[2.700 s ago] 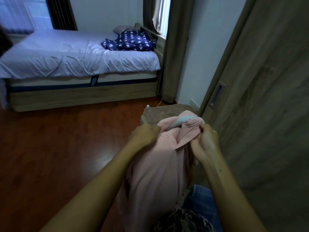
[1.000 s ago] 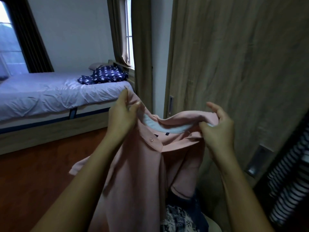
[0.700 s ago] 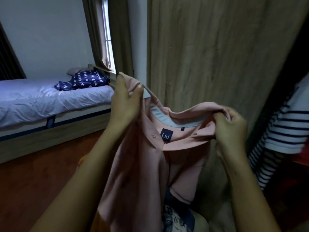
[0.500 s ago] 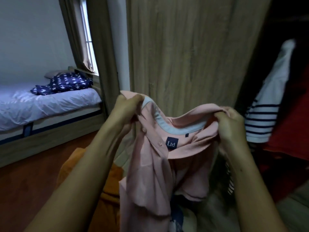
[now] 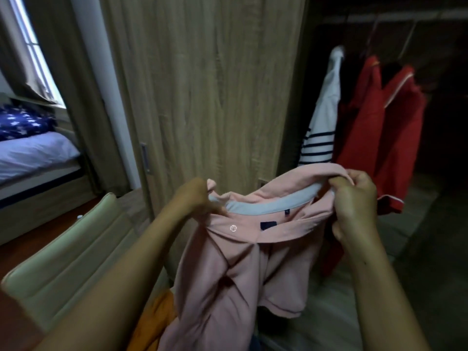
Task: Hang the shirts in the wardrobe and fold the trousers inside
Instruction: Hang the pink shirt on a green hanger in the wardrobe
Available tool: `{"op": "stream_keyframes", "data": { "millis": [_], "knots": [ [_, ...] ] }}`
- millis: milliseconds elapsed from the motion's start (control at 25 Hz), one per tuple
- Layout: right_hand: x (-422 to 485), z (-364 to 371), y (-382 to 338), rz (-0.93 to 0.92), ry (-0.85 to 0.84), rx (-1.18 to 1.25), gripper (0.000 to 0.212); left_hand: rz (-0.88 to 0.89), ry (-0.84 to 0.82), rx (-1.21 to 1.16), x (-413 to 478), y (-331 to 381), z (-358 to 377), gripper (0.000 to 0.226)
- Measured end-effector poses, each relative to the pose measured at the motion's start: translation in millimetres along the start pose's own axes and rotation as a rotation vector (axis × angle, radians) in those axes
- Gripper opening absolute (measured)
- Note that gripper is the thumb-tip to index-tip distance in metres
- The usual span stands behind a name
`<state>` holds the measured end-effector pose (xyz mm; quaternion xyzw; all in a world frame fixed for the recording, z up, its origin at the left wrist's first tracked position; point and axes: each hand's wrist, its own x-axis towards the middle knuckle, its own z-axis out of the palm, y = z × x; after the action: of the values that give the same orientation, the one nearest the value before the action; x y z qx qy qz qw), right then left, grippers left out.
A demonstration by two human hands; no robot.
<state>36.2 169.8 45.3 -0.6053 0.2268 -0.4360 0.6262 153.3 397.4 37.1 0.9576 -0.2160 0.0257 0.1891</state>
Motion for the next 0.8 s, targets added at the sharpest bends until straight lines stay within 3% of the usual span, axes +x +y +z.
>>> {"op": "stream_keyframes", "data": {
  "millis": [120,320,480,560,680,800],
  "knots": [
    [5.6,-14.0,7.5,-0.031,0.040,-0.130,0.019,-0.021,-0.011,-0.104,4.3,3.6,24.6,0.048],
    [7.3,-35.5,19.3,-0.098,0.156,-0.404,0.022,-0.060,0.030,-0.525,4.7,16.4,45.7,0.026],
    [10.9,-65.2,12.8,-0.119,0.197,-0.484,0.023,-0.197,-0.110,-0.835,10.8,42.4,48.3,0.035],
    [14.9,-84.3,5.5,-0.115,0.228,-0.489,0.023,-0.286,-0.281,-1.157,16.6,66.8,51.1,0.039],
    [24.5,-110.7,-5.2,-0.123,0.283,-0.445,0.020,-0.327,-0.466,-1.463,23.0,111.2,55.5,0.017],
    [39.9,-144.8,-11.4,-0.123,0.342,-0.424,0.018,-0.355,-0.570,-1.642,27.3,156.9,55.9,0.024]
  ]
}}
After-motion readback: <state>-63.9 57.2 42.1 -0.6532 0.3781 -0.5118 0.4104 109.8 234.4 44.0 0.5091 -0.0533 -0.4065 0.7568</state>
